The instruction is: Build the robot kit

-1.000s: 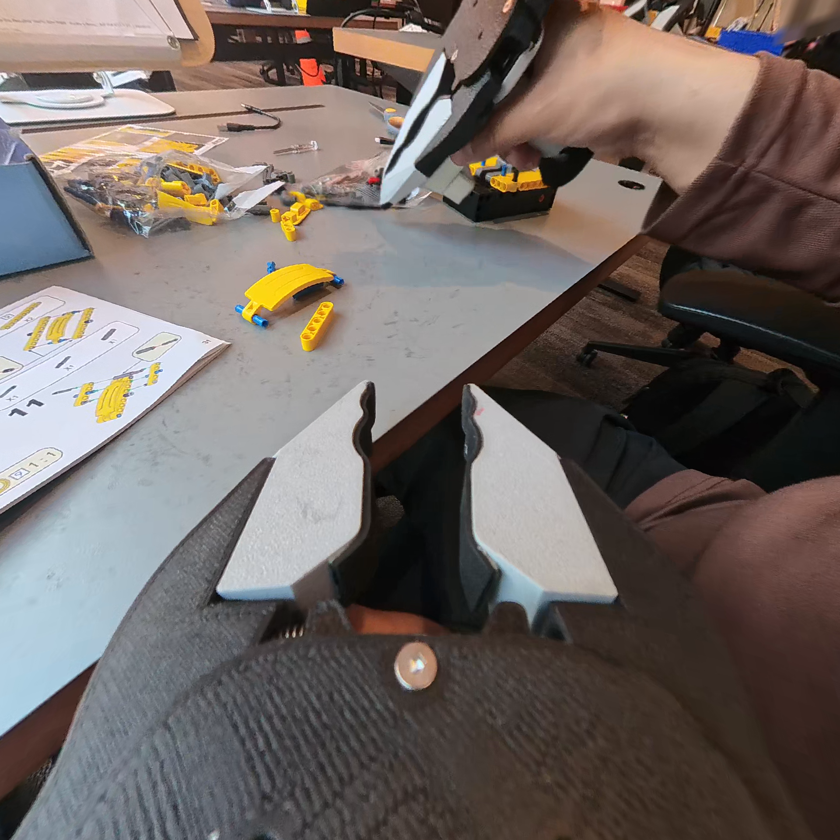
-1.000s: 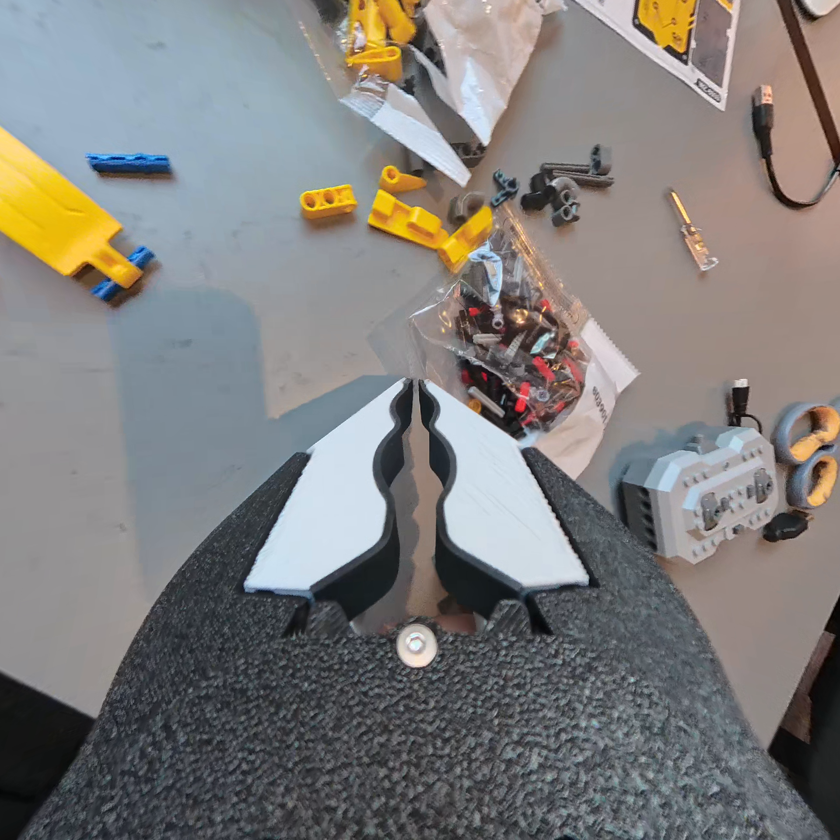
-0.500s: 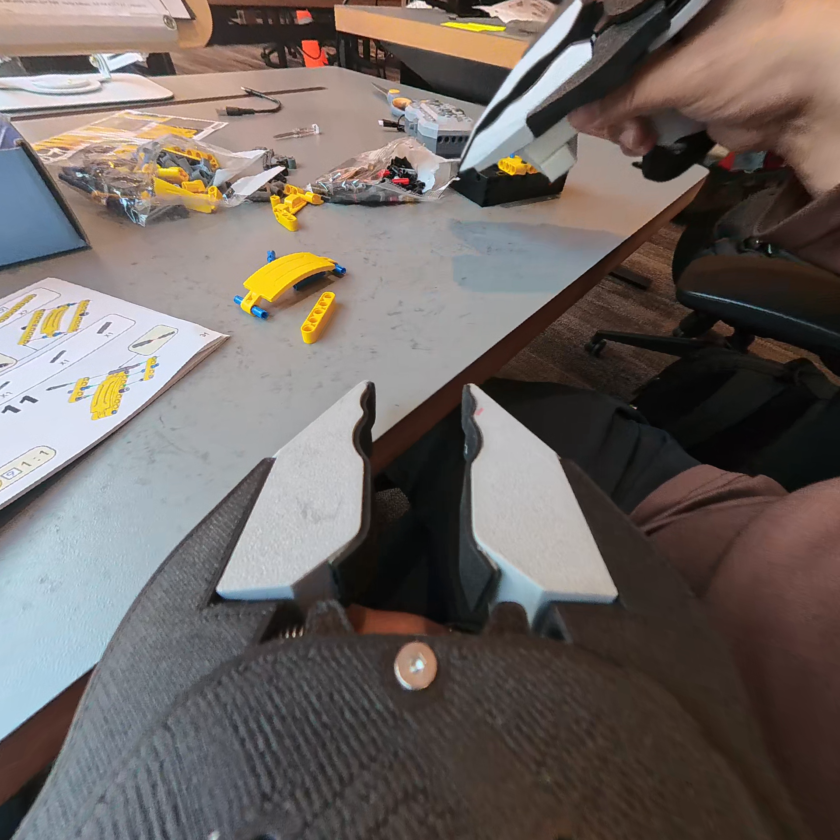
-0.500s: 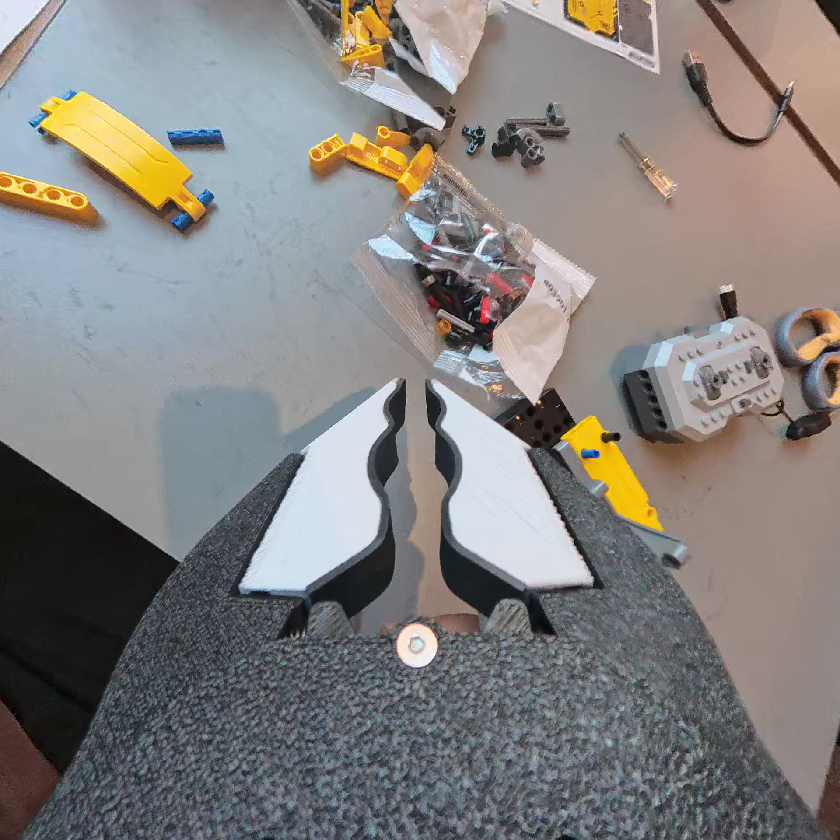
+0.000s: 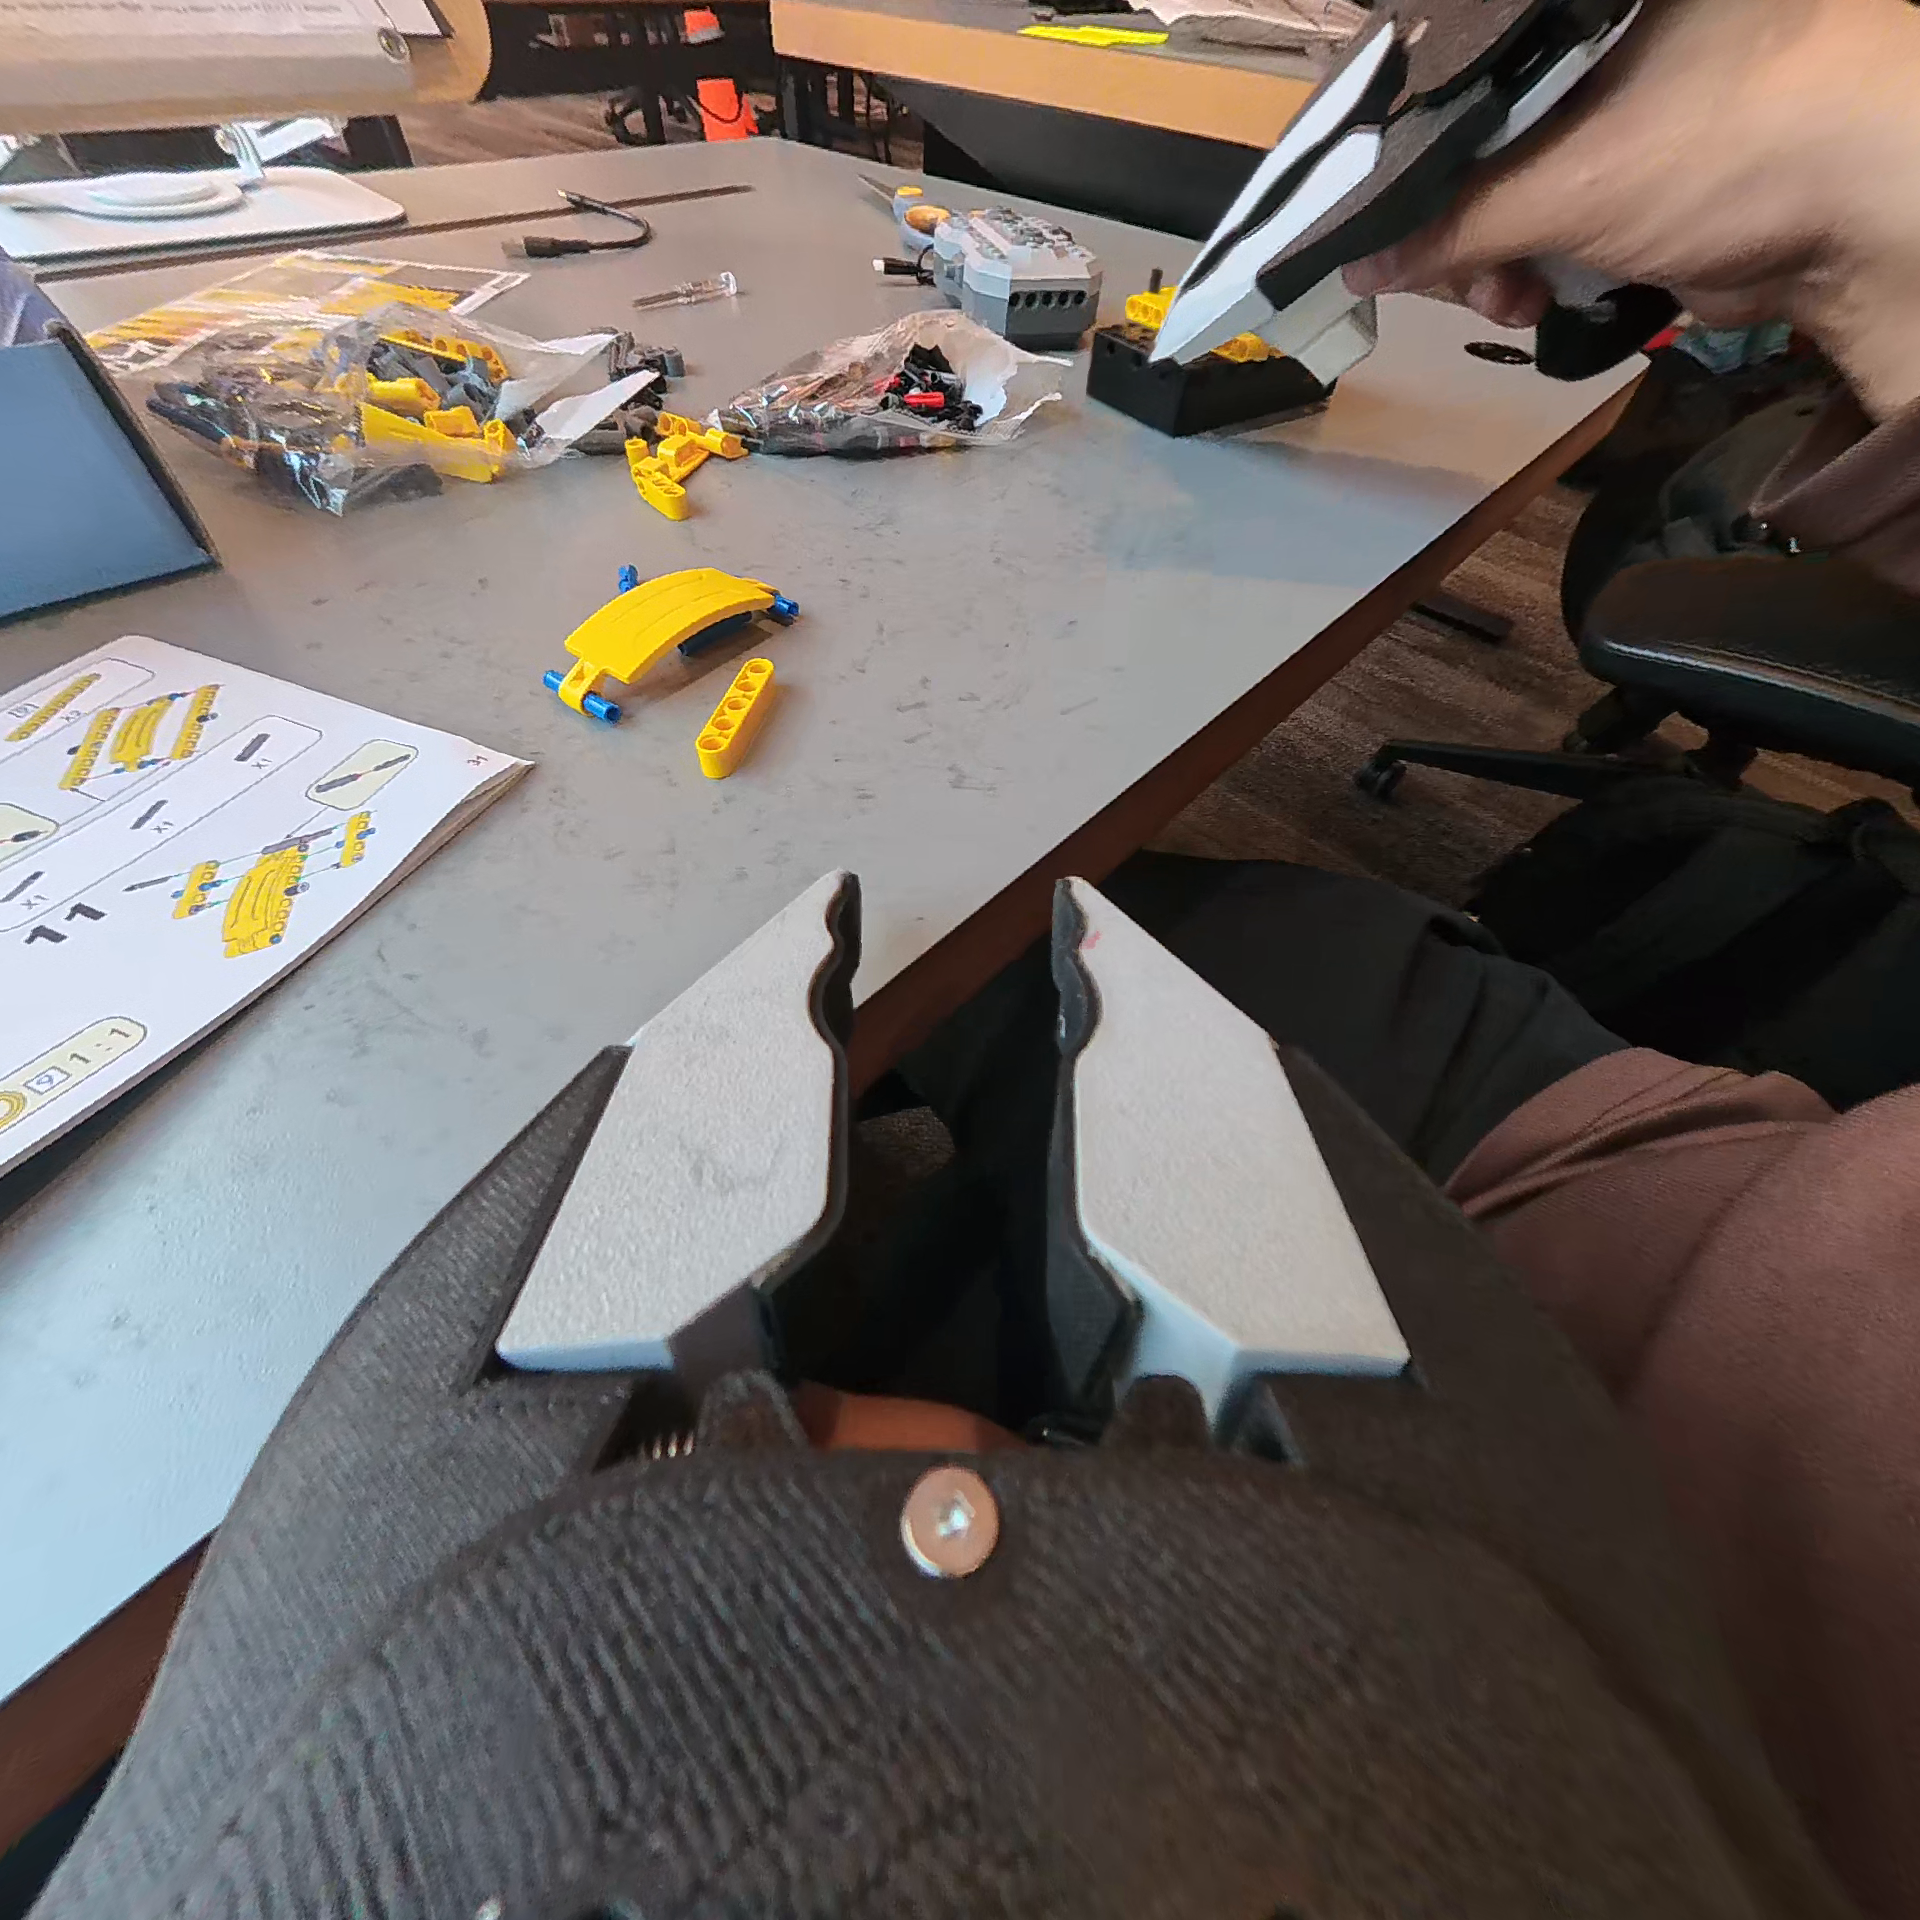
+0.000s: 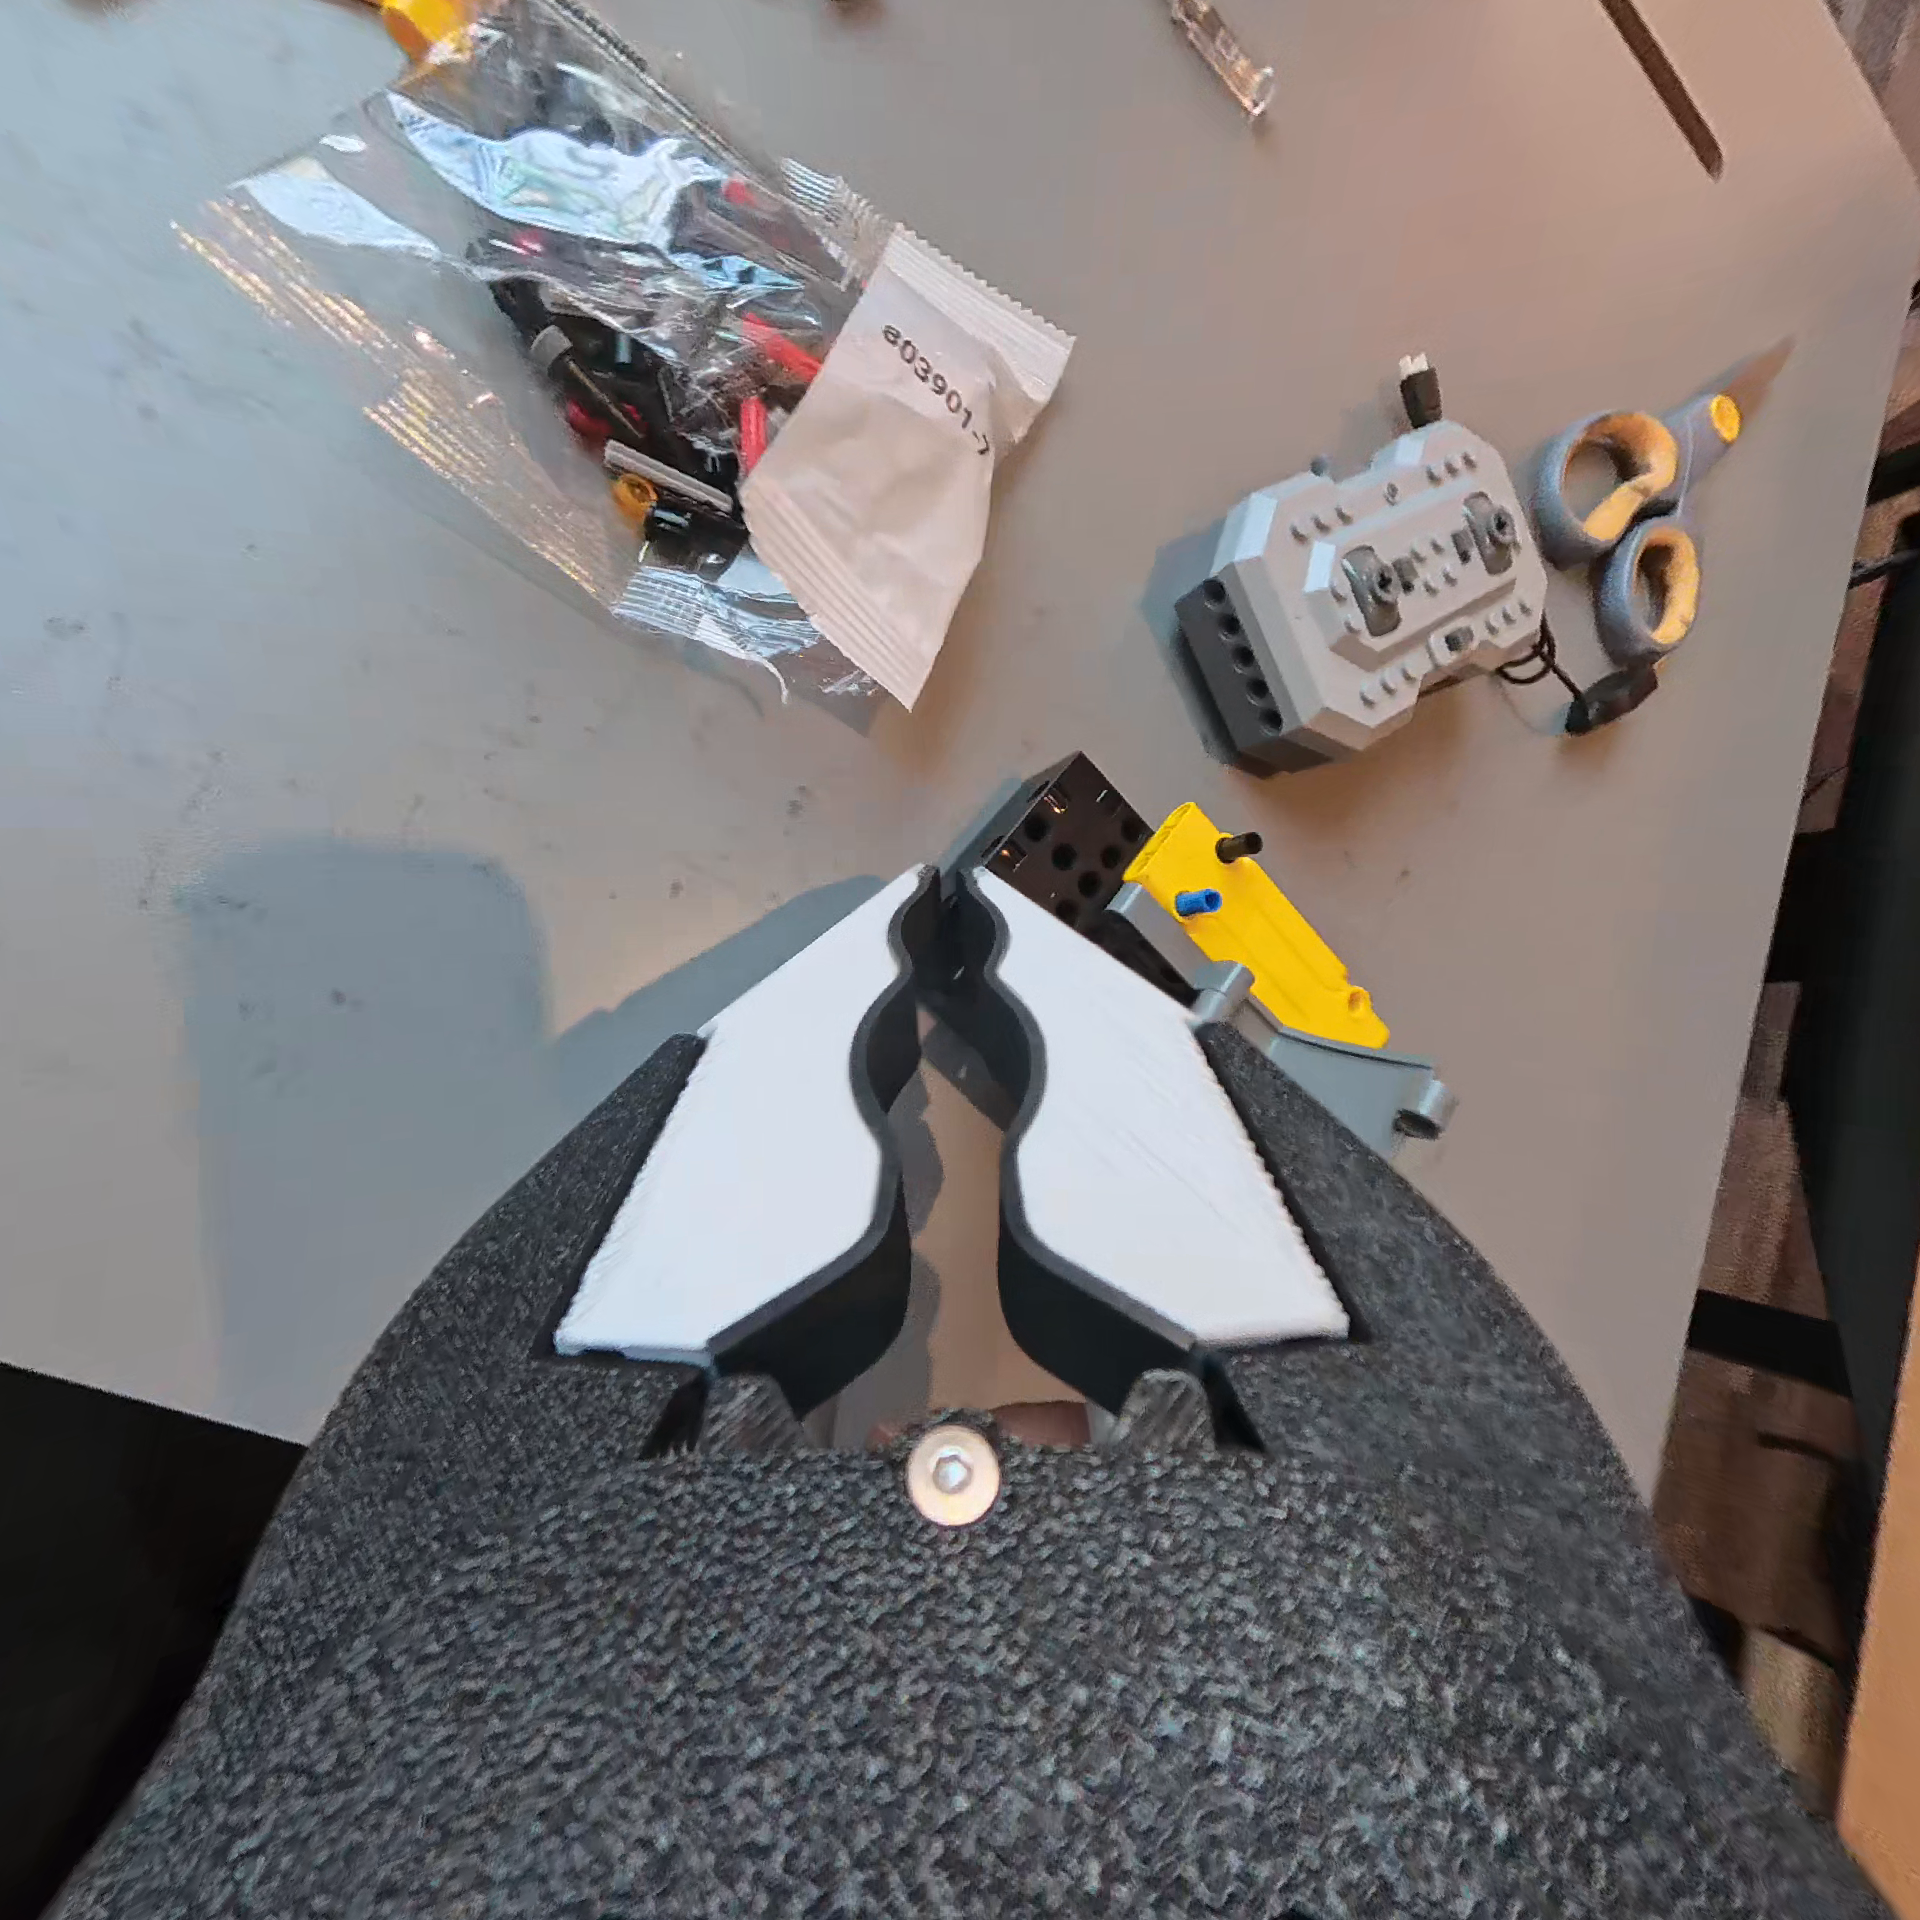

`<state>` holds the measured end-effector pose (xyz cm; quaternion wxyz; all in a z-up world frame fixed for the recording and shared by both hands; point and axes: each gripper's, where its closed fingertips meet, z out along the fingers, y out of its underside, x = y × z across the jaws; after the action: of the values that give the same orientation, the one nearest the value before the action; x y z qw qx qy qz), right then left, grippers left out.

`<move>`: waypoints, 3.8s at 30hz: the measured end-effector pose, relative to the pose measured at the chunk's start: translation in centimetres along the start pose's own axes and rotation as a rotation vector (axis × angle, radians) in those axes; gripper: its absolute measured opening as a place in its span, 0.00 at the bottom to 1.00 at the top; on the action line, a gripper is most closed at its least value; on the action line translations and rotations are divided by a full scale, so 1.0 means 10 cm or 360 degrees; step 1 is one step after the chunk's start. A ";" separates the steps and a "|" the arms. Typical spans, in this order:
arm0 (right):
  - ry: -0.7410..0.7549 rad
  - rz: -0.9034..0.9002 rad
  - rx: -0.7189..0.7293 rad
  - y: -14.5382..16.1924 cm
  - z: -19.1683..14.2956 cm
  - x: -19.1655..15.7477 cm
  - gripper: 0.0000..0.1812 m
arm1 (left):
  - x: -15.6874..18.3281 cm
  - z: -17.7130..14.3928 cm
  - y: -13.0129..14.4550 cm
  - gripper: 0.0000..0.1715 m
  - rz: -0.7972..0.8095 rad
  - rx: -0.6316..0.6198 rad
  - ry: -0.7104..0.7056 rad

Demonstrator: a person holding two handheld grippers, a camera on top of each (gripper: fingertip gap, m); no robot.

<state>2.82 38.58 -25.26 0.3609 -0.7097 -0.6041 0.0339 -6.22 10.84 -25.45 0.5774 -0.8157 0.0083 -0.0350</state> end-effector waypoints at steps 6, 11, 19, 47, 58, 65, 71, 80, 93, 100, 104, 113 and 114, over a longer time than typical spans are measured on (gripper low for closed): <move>-0.0272 0.0184 0.0274 -0.24 -0.05 -0.31 0.03 | 0.07 0.02 0.04 0.21 0.0059 -0.0028 0.0023; -0.0302 0.0086 0.0388 -0.46 0.00 -0.48 0.05 | 0.21 0.06 -0.15 0.23 0.0043 -0.0016 0.0176; -0.0308 -0.0006 0.0462 -0.66 0.22 -0.54 0.05 | -0.09 0.93 -1.23 0.23 0.0450 -0.0075 0.0082; -0.0241 -0.0141 0.0553 -0.84 0.36 -0.60 0.05 | -0.31 2.14 -0.88 0.00 0.0688 -0.0406 0.0255; -0.0378 -0.0211 0.0428 -0.75 0.44 -0.70 0.04 | -0.26 2.11 -0.86 0.00 0.0759 -0.0398 0.0281; -0.0429 -0.0178 0.0459 -0.75 0.41 -0.69 0.02 | -0.31 2.13 -0.86 0.00 0.0694 -0.0399 0.0281; -0.0471 -0.0121 0.0546 -0.78 0.34 -0.65 0.02 | -0.34 2.14 -0.86 0.00 0.0646 -0.0396 0.0290; -0.0500 -0.0128 0.0534 -0.68 0.32 -0.59 0.10 | -0.33 2.14 -0.86 0.00 0.0665 -0.0397 0.0283; -0.0460 -0.0338 0.0597 -0.62 0.24 -0.65 0.10 | -0.31 2.13 -0.85 0.00 0.0687 -0.0396 0.0293; -0.0421 -0.0451 0.0610 -0.59 0.23 -0.67 0.10 | -0.29 2.13 -0.84 0.00 0.0693 -0.0399 0.0301; -0.0434 -0.0510 0.0715 -0.63 0.15 -0.70 0.10 | -0.31 2.14 -0.85 0.00 0.0677 -0.0395 0.0294; -0.0381 -0.0363 0.0659 -0.73 0.22 -0.68 0.07 | -0.28 2.14 -0.82 0.00 0.0690 -0.0403 0.0319; -0.0365 -0.0369 0.0644 -0.73 0.24 -0.67 0.06 | -0.28 2.14 -0.82 0.00 0.0694 -0.0402 0.0320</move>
<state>-6.22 33.85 -25.63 0.4262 -0.5405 -0.6993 0.1929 -7.76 33.89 -24.89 0.4612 -0.8526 0.2452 0.0106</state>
